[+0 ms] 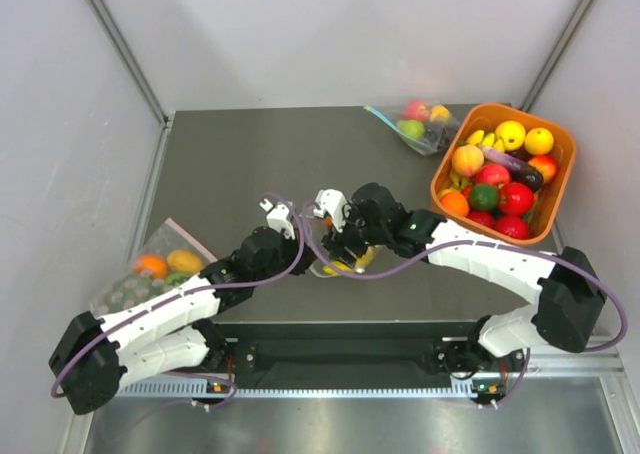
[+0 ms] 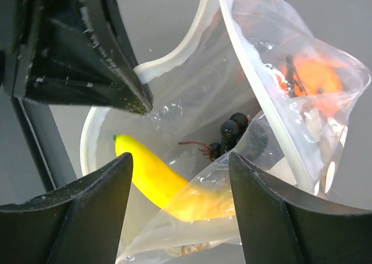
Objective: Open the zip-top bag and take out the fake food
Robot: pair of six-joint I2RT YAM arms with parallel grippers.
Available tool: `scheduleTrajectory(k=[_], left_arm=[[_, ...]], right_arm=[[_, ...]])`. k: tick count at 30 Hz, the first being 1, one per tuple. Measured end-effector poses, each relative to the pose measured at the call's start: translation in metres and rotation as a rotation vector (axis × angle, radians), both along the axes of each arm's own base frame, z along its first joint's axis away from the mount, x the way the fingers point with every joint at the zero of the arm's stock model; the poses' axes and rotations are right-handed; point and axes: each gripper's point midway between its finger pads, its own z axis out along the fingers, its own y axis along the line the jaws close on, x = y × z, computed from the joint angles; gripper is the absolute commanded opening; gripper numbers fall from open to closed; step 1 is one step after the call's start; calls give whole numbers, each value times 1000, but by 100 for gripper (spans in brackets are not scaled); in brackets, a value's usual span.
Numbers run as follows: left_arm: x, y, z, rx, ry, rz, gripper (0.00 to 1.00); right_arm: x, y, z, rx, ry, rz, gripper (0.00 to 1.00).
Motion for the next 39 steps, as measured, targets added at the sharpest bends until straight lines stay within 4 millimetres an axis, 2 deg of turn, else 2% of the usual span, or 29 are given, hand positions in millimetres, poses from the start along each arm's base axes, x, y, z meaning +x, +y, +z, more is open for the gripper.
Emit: scheduleTrajectory(k=[7,12,15,21,26,28,30,33,39], left_arm=[[-3,3,-10,17,14,2,0],[-3,4,-12,15,22,6,0],[-5,5,-15,14,33,11,0],[-6,5,-17,15,40,13,0],[-6,6,-18,15,43,12,0],[-6,10,-22,29,52,25,0],[-7,13,-24,38,59,32,0],[-7,15,-24,42,58,36,0],[-8,14,-22,39,50,32,0]], right_arm=[[-16,6,-17,-67,-34,85,68],[-27,11,-46,-130,-43,125,68],[-26,11,-56,-145,-56,122,68],[-22,17,-61,-132,-97,120,69],[-23,23,-73,-127,-108,139,68],[-21,27,-77,-124,-114,145,56],[-21,29,-79,-122,-116,151,39],[-21,30,-79,-120,-120,158,26],[-24,26,-74,-126,-114,162,22]])
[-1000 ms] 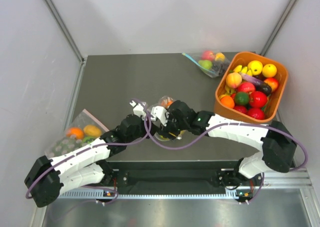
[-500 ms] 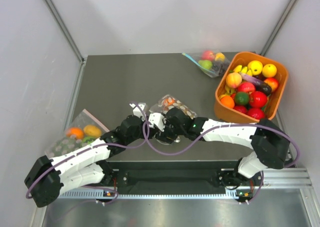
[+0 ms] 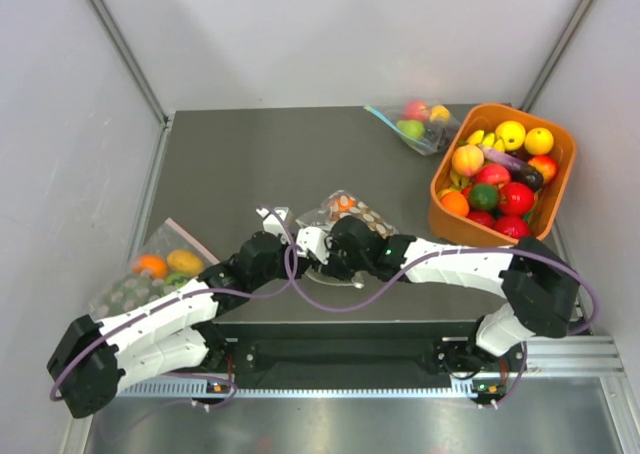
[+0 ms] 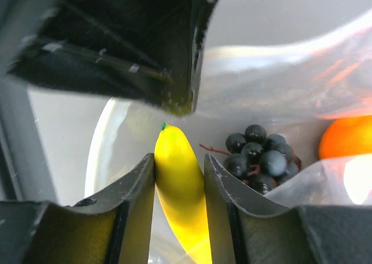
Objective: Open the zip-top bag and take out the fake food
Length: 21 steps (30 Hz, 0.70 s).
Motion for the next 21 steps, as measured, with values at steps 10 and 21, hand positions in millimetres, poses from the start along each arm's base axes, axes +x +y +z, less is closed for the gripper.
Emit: scheduleTrajectory(k=[10,21], left_arm=[[2,-6,-4,-1,6,-12,0],[0,-10,-12,11,29,-33,0]], right_arm=[[-21,-21,82,216,-27,-58,23],[-28,-23,100,383,41,-153,24]])
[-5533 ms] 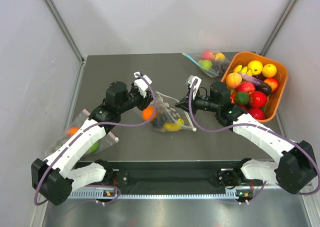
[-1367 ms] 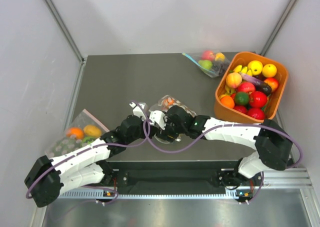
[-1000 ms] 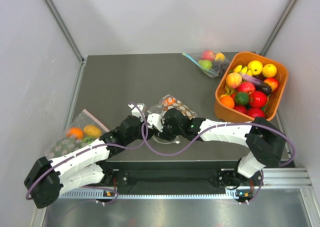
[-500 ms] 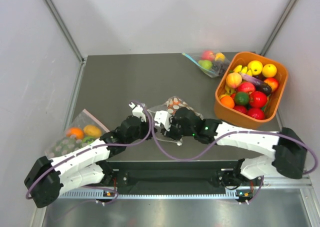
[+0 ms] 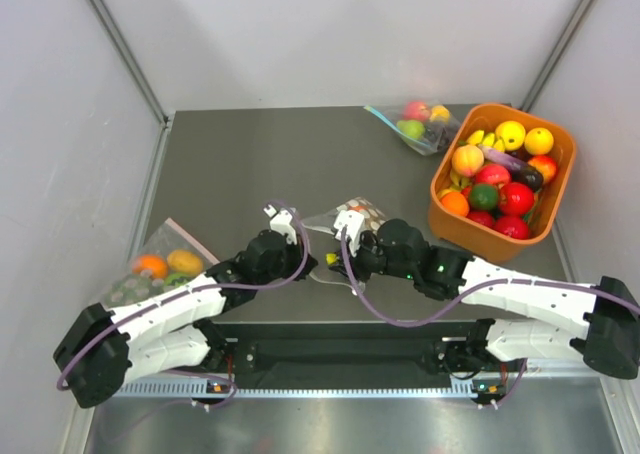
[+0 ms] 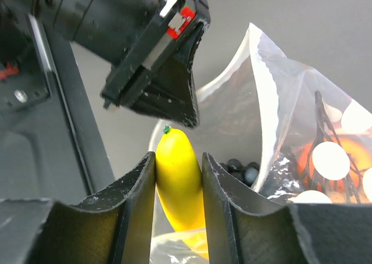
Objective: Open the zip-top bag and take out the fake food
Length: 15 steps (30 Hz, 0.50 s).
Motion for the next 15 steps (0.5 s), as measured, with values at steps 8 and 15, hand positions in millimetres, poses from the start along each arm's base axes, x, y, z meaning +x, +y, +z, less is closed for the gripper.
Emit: scheduleTrajectory(k=[8,15], left_arm=[[6,-12,7,-19,-13,-20,0],[6,-16,2,-10,1,-36,0]], right_arm=[[7,9,32,182,65,-103,23],[15,1,73,334,67,-173,22]])
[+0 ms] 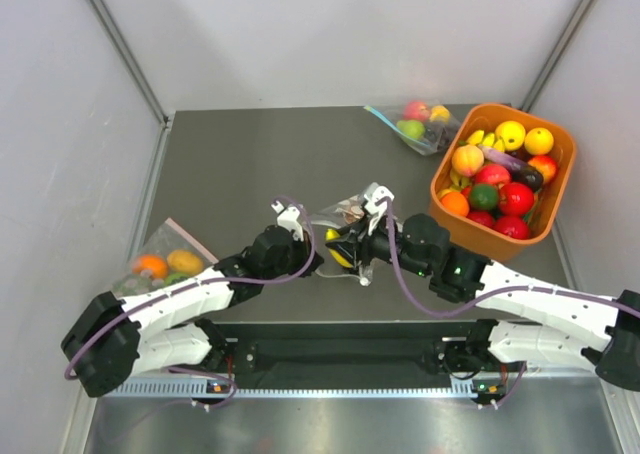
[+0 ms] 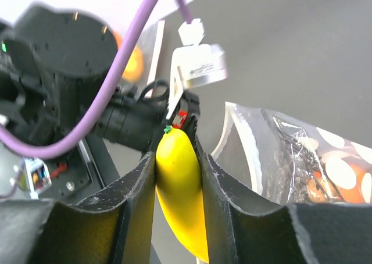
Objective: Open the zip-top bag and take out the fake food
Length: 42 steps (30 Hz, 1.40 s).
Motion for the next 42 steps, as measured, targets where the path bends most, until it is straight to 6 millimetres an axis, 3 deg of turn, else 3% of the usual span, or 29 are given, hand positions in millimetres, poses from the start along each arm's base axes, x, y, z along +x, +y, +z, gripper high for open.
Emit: scheduleTrajectory(k=[12,21,26,38,42], left_arm=[[5,-6,8,-11,-14,-3,0],[15,-17,21,-18,-35,-13,0],[16,-19,22,-17,-39,-19,0],[16,-19,22,-10,-46,-25,0],[17,-20,21,-4,-45,-28,0]], right_arm=[[19,-23,25,201,209,-89,21],[0,-17,29,257,343,10,21],[-7,-23,44,295,327,28,20],[1,-42,68,380,326,32,21],[-4,-45,88,456,361,100,21]])
